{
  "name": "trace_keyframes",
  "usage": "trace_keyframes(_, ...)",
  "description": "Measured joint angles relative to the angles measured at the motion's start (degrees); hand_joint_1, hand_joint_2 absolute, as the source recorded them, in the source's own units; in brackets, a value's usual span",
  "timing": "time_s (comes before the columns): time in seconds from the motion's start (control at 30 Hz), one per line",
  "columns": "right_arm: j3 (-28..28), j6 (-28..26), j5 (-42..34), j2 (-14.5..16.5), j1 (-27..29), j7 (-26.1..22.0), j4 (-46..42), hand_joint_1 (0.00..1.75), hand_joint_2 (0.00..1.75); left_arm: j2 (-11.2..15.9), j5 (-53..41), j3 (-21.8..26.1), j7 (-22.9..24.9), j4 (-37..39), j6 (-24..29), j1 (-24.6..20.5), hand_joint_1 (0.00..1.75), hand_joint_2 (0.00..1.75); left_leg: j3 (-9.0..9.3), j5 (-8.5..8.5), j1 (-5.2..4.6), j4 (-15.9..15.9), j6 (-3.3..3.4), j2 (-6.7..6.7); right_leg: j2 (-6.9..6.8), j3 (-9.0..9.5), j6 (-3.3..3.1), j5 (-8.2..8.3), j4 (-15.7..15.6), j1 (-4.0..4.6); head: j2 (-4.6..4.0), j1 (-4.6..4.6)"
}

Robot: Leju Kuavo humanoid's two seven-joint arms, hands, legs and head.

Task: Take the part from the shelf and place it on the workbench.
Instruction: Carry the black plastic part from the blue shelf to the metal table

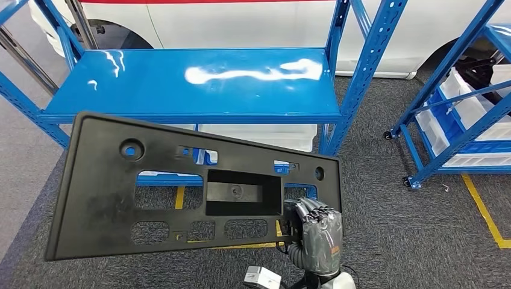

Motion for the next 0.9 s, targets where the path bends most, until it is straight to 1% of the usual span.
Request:
trace_keyframes(0.03, -1.3, 0.0, -1.1, 0.6, 0.9, -1.5, -0.7, 1.75, 1.75, 0.0, 0.0, 0.2, 0.0, 0.0, 0.0, 0.0, 0.00, 1.75, 2.11, 1.55, 0.02, -2.3, -0.01, 0.00, 0.01, -0.69, 0.11, 0.31, 0.3, -0.03, 0.00, -0.01)
trace_keyframes(0.07, -2.6, 0.0, -2.0, 1.3, 1.7, -2.8, -1.3, 1.75, 1.75, 0.0, 0.0, 0.3, 0.0, 0.0, 0.0, 0.0, 0.00, 1.75, 4.81, 2.69, 0.04, -5.9, 0.08, -0.03, 0.03, -1.28, 0.28, 0.57, 0.7, -0.07, 0.00, -0.01)
trace_keyframes(0.1, -3.7, 0.0, -3.0, 1.9, 2.5, -3.8, -2.0, 1.75, 1.75, 0.0, 0.0, 0.4, 0.0, 0.0, 0.1, -0.1, 0.00, 1.75, 7.49, 3.13, -0.05, -9.8, 0.24, -0.07, 0.06, -1.79, 0.51, 0.81, 1.1, -0.02, 0.00, -0.01)
trace_keyframes(0.13, -4.8, 0.0, -3.8, 2.4, 3.1, -4.6, -2.6, 1.75, 1.75, 0.0, 0.0, 0.5, 0.0, 0.0, 0.1, -0.1, 0.00, 1.75, 9.37, 3.09, -0.16, -12.8, 0.49, -0.12, 0.07, -2.16, 0.80, 1.11, 1.3, 0.02, 0.00, 0.01)
trace_keyframes(0.17, -5.7, 0.0, -4.6, 2.9, 3.7, -5.1, -3.2, 1.75, 1.75, 0.0, 0.0, 0.6, 0.0, 0.0, 0.1, -0.2, 0.00, 1.75, 10.29, 2.73, -0.31, -14.6, 0.76, -0.18, 0.06, -2.37, 1.13, 1.43, 1.5, 0.05, 0.00, 0.02)
trace_keyframes(0.2, -6.5, 0.0, -5.2, 3.3, 4.2, -5.5, -3.7, 1.75, 1.75, 0.0, 0.1, 0.6, -0.1, 0.0, 0.2, -0.2, 0.00, 1.75, 10.45, 2.65, -0.48, -15.2, 1.07, -0.21, 0.05, -2.49, 1.46, 1.82, 1.4, 0.07, 0.00, 0.04)
trace_keyframes(0.23, -7.2, 0.0, -5.6, 3.5, 4.6, -5.7, -4.0, 1.75, 1.75, 0.0, 0.1, 0.7, -0.1, 0.0, 0.2, -0.1, 0.00, 1.75, 10.13, 2.98, -0.43, -15.4, 1.50, -0.21, 0.07, -2.55, 1.82, 2.18, 1.3, 0.09, 0.00, 0.07)
trace_keyframes(0.27, -7.8, 0.0, -6.0, 3.8, 5.0, -5.8, -4.3, 1.75, 1.75, -0.1, 0.3, 0.8, -0.1, 0.0, 0.2, -0.1, 0.00, 1.75, 9.85, 3.45, -0.35, -15.6, 1.95, -0.10, 0.19, -2.74, 2.15, 1.99, 1.5, 0.01, 0.00, 0.08)
trace_keyframes(0.3, -8.4, 0.0, -6.4, 3.9, 5.4, -6.0, -4.5, 1.75, 1.75, -0.1, 0.4, 0.9, -0.2, 0.0, 0.3, -0.1, 0.00, 1.75, 9.51, 4.01, -0.25, -15.8, 2.51, 0.02, 0.31, -3.15, 2.44, 0.95, 2.3, -0.04, 0.00, 0.10)
trace_keyframes(0.33, -8.9, 0.0, -6.8, 4.0, 5.8, -6.3, -4.7, 1.75, 1.75, -0.1, 0.5, 0.9, -0.2, 0.0, 0.3, -0.1, 0.00, 1.75, 9.04, 4.61, -0.13, -16.0, 3.01, 0.15, 0.42, -3.87, 2.71, -1.07, 4.1, -0.10, 0.00, 0.11)
trace_keyframes(0.37, -9.4, 0.0, -7.1, 4.1, 6.0, -6.5, -4.9, 1.75, 1.75, -0.2, 0.5, 1.0, -0.2, 0.0, 0.4, -0.1, 0.00, 1.75, 8.48, 5.14, -0.14, -16.0, 3.35, 0.27, 0.50, -4.81, 2.90, -3.75, 6.9, -0.24, 0.00, 0.11)
trace_keyframes(0.4, -9.8, -0.1, -7.3, 4.2, 6.3, -6.6, -5.0, 1.75, 1.75, -0.2, 0.6, 1.0, -0.3, 0.0, 0.5, -0.1, 0.00, 1.75, 7.85, 5.62, -0.17, -15.9, 3.58, 0.32, 0.51, -5.80, 3.06, -6.32, 10.4, -0.29, 0.00, 0.10)
trace_keyframes(0.43, -10.2, -0.1, -7.6, 4.2, 6.5, -6.8, -5.1, 1.75, 1.75, -0.2, 0.6, 1.1, -0.3, 0.0, 0.6, -0.1, 0.00, 1.75, 7.18, 6.09, -0.21, -15.8, 3.63, 0.35, 0.51, -6.51, 3.22, -7.99, 13.7, -0.35, 0.00, 0.09)
trace_keyframes(0.47, -10.5, -0.1, -7.8, 4.2, 6.7, -6.9, -5.1, 1.75, 1.75, -0.2, 0.6, 1.2, -0.3, 0.0, 0.7, -0.1, 0.00, 1.75, 6.50, 6.52, -0.23, -15.7, 3.59, 0.38, 0.51, -6.55, 3.33, -8.39, 15.8, -0.44, 0.00, 0.09)
trace_keyframes(0.5, -10.8, -0.1, -8.0, 4.2, 7.0, -7.1, -5.2, 1.75, 1.75, -0.2, 0.6, 1.3, -0.3, 0.0, 0.7, -0.1, 0.00, 1.75, 5.84, 6.87, -0.23, -15.5, 3.51, 0.40, 0.51, -5.65, 3.37, -7.65, 15.9, -0.53, 0.00, 0.08)
trace_keyframes(0.53, -11.1, -0.1, -8.2, 4.2, 7.1, -7.1, -5.2, 1.75, 1.75, -0.2, 0.6, 1.5, -0.3, 0.0, 0.8, -0.1, 0.00, 1.75, 5.21, 7.16, -0.23, -15.2, 3.39, 0.40, 0.50, -3.75, 3.34, -6.19, 14.0, -0.62, 0.00, 0.09)
trace_keyframes(0.57, -11.3, -0.1, -8.3, 4.3, 7.2, -7.2, -5.3, 1.75, 1.75, -0.2, 0.6, 1.6, -0.3, 0.0, 0.8, -0.1, 0.00, 1.75, 4.69, 7.37, -0.22, -15.0, 3.24, 0.39, 0.49, -1.05, 3.19, -4.77, 10.4, -0.67, 0.00, 0.09)
trace_keyframes(0.6, -11.5, -0.1, -8.3, 4.4, 7.2, -7.2, -5.5, 1.75, 1.75, -0.2, 0.7, 1.7, -0.3, 0.0, 0.8, -0.1, 0.00, 1.75, 4.26, 7.55, -0.28, -14.7, 3.03, 0.38, 0.44, 1.65, 2.98, -4.08, 6.4, -0.58, 0.00, 0.09)
trace_keyframes(0.63, -11.6, -0.1, -8.4, 4.5, 7.2, -7.2, -5.6, 1.75, 1.75, -0.3, 0.7, 1.8, -0.3, 0.0, 0.8, -0.1, 0.00, 1.75, 3.95, 7.74, -0.33, -14.6, 2.77, 0.40, 0.40, 3.63, 2.78, -3.88, 3.1, -0.44, 0.00, 0.08)
trace_keyframes(0.67, -11.8, -0.1, -8.4, 4.6, 7.3, -7.2, -5.8, 1.75, 1.75, -0.3, 0.7, 1.9, -0.3, 0.0, 0.8, -0.1, 0.00, 1.75, 3.73, 7.97, -0.37, -14.4, 2.43, 0.46, 0.37, 4.72, 2.59, -4.09, 0.9, -0.26, 0.00, 0.08)
trace_keyframes(0.7, -11.9, -0.1, -8.6, 4.7, 7.3, -7.2, -6.0, 1.75, 1.75, -0.3, 0.7, 1.9, -0.3, 0.0, 0.8, -0.1, 0.00, 1.75, 3.58, 8.22, -0.37, -14.4, 2.06, 0.56, 0.39, 4.90, 2.42, -4.34, 0.1, -0.06, 0.00, 0.08)
trace_keyframes(0.77, -12.2, -0.1, -9.0, 4.8, 7.5, -7.3, -6.2, 1.75, 1.75, -0.3, 0.7, 2.0, -0.7, 0.0, 0.8, -0.1, 0.00, 1.75, 3.34, 8.43, -0.24, -14.3, 1.31, 0.74, 0.62, 4.48, 1.81, -3.80, -0.5, -0.15, 0.00, 0.09)
trace_keyframes(0.8, -12.4, -0.1, -9.3, 4.9, 7.6, -7.2, -6.3, 1.75, 1.75, -0.4, 0.7, 2.0, -1.0, 0.0, 0.8, -0.1, 0.00, 1.75, 3.00, 7.74, -0.17, -13.7, 1.03, 0.69, 0.75, 4.28, 1.39, -3.40, -0.7, -0.25, 0.00, 0.07)
trace_keyframes(0.83, -12.5, -0.1, -9.5, 5.0, 7.6, -7.2, -6.4, 1.75, 1.75, -0.4, 0.7, 2.0, -1.2, 0.0, 0.8, 0.0, 0.00, 1.75, 2.35, 6.29, -0.13, -12.2, 0.81, 0.55, 0.86, 4.05, 0.96, -2.98, -0.9, -0.38, 0.00, 0.05)
trace_keyframes(0.87, -12.7, -0.1, -9.8, 5.0, 7.7, -7.2, -6.4, 1.75, 1.75, -0.4, 0.7, 2.0, -1.3, 0.0, 0.9, 0.0, 0.00, 1.75, 1.31, 4.09, -0.05, -9.4, 0.65, 0.37, 0.96, 3.78, 0.67, -2.64, -1.0, -0.40, 0.00, 0.04)
trace_keyframes(0.9, -12.8, -0.1, -10.0, 5.1, 7.7, -7.2, -6.5, 1.75, 1.75, -0.4, 0.7, 2.0, -1.3, 0.0, 0.9, 0.0, 0.00, 1.75, 0.09, 1.72, -0.05, -5.8, 0.54, 0.26, 1.13, 3.42, 0.45, -2.38, -1.0, -0.35, 0.00, 0.02)
